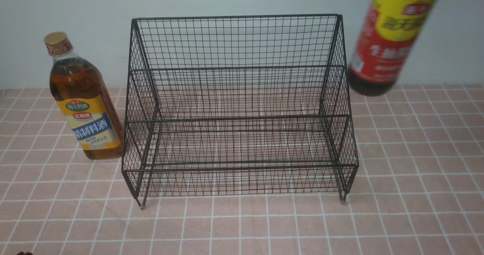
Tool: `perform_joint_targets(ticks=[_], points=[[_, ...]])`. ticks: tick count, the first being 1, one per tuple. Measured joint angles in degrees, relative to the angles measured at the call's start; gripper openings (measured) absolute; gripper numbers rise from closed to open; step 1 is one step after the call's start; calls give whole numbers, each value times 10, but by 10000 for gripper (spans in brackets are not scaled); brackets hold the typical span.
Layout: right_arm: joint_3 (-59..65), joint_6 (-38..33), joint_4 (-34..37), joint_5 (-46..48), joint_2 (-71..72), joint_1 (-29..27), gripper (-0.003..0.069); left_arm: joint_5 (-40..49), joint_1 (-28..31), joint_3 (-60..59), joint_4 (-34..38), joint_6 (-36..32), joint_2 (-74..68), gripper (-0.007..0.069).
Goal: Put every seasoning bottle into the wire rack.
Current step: Use the right arm to put the condiment bottle back on the shelf
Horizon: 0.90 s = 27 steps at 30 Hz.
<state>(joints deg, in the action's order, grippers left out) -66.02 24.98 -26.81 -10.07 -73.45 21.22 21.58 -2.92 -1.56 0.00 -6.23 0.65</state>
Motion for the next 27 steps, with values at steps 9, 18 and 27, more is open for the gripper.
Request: perform_joint_targets(ticks=[9,18,27], points=[[-40,4,-10,-87,-151,18,269,0,0,0,-3,0,0,-7],[-42,3,-4,-101,-231,18,269,0,0,0,-3,0,0,-7],[-27,39,1,-75,-252,18,269,0,0,0,-3,0,0,-7]])
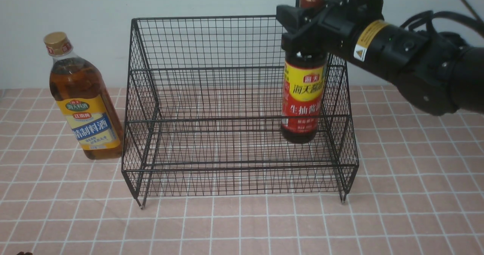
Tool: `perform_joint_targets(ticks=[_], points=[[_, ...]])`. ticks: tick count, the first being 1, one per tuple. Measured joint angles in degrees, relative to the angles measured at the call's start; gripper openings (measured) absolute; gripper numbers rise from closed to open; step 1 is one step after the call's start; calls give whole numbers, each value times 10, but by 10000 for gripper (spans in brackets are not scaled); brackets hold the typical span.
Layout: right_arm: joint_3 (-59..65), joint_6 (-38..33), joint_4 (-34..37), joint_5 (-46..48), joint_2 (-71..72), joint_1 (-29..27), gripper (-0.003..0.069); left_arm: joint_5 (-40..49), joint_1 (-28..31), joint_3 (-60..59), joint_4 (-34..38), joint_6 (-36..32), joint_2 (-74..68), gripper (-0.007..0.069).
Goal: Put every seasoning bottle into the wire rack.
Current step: Use the right arm to put the condiment bottle back on the shelf, then use the left arm to grab the condiment bottle closest to it
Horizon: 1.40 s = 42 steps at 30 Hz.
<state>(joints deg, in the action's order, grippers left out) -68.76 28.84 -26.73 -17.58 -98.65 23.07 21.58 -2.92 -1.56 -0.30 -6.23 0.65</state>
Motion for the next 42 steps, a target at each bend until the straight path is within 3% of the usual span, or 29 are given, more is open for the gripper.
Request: perform_joint_targets(ticks=[12,16,21,33,36,38,39,42], points=[[34,5,1,11,-4,0,279,0,0,0,0,0,0,-7],[34,16,5,0,6,0,347,0,0,0,0,0,0,-7],[34,34,7,46,34,0,417,0,0,0,0,0,0,-7],[34,34,12,147,208,0,428,0,0,0,0,0,0,-7],[34,34,-4,223,288,0,379,0,0,0,0,0,0,-7],[34,34,-20,292,354,0,294,0,0,0,0,0,0,-7],[34,34,-20,299,354,0,284,0,0,0,0,0,0,-7],[34,34,-25,432,456,0,99,0,0,0,0,0,0,-7]])
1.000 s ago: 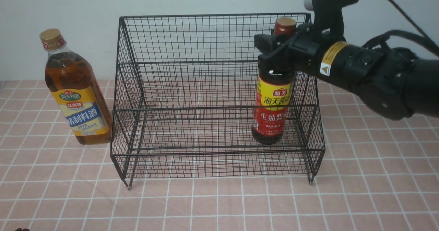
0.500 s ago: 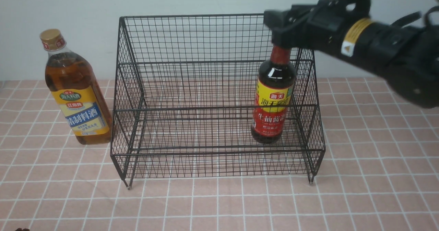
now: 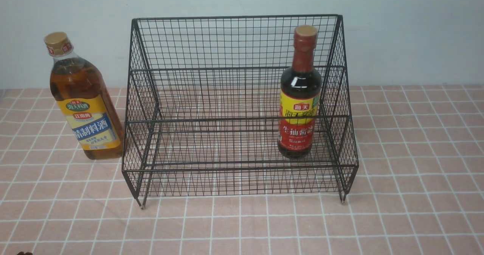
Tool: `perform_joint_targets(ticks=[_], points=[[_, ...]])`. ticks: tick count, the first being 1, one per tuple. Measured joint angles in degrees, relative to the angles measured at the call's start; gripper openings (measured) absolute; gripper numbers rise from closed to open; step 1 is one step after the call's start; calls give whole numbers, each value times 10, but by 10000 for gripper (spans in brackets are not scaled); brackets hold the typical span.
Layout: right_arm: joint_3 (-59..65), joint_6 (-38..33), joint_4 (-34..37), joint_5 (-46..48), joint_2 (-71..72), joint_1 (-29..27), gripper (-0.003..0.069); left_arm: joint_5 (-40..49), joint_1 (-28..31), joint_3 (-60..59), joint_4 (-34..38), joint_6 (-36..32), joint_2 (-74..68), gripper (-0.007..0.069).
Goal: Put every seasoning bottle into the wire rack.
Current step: Use the left arm to grab the condiment bottle closest to it
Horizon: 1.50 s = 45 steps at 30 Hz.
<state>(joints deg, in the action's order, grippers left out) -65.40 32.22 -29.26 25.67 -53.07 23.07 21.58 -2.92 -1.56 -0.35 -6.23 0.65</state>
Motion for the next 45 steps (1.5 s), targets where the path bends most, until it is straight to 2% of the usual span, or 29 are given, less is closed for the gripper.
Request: perform_joint_targets(ticks=[2,5,9,15,22,28,30,31,36,41,43,45], points=[[0,0,0,91,66,0,18,0,0,0,0,0,0,-7],[-1,0,10,192,146,0,-7,0,0,0,0,0,0,-7],[-1,0,49,271,235,0,-12,0,0,0,0,0,0,-7],[-4,0,150,323,326,0,-12,0,0,0,0,0,0,-7],[-3,-24,184,353,342,0,-12,0,0,0,0,0,0,-7],[35,-139,238,305,342,0,-12,0,0,0,0,0,0,-7],[65,-213,285,253,341,0,-12,0,0,0,0,0,0,-7],[68,-219,289,248,341,0,-12,0,0,0,0,0,0,-7],[174,-373,391,89,338,0,-12,0,0,0,0,0,0,-7],[300,-447,425,-51,343,-3,-12,0,0,0,0,0,0,-7],[326,-459,425,-70,348,-10,-12,0,0,0,0,0,0,-7],[392,-483,423,-94,369,-51,-12,0,0,0,0,0,0,-7]])
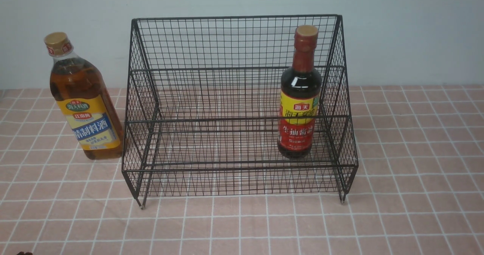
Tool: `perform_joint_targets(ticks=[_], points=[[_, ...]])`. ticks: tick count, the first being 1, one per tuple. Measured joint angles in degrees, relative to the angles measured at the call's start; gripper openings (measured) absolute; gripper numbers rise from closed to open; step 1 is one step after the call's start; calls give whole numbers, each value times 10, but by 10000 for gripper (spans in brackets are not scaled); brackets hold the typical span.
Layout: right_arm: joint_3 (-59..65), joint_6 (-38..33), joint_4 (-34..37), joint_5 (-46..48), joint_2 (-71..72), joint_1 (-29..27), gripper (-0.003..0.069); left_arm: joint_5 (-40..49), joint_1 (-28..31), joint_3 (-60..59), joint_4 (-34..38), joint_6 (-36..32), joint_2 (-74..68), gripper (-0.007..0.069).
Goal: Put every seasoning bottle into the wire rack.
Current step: Use the left arm to grab the condiment bottle closest to it
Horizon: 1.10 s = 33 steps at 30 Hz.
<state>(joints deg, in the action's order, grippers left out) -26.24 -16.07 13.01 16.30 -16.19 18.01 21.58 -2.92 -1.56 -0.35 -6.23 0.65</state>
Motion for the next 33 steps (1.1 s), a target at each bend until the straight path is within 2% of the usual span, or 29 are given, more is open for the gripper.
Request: perform_joint_targets(ticks=[5,10,12,23,33], points=[[129,-10,-27,-4,66,-101,-12,0,0,0,0,0,0,-7],[248,-10,-42,0,149,-175,-12,0,0,0,0,0,0,-7],[275,-1,-39,33,165,-196,-12,0,0,0,0,0,1,-7],[275,51,-35,52,169,-198,-12,1,0,0,-1,0,1,-7],[275,77,-35,52,169,-167,-12,1,0,0,-1,0,1,-7]])
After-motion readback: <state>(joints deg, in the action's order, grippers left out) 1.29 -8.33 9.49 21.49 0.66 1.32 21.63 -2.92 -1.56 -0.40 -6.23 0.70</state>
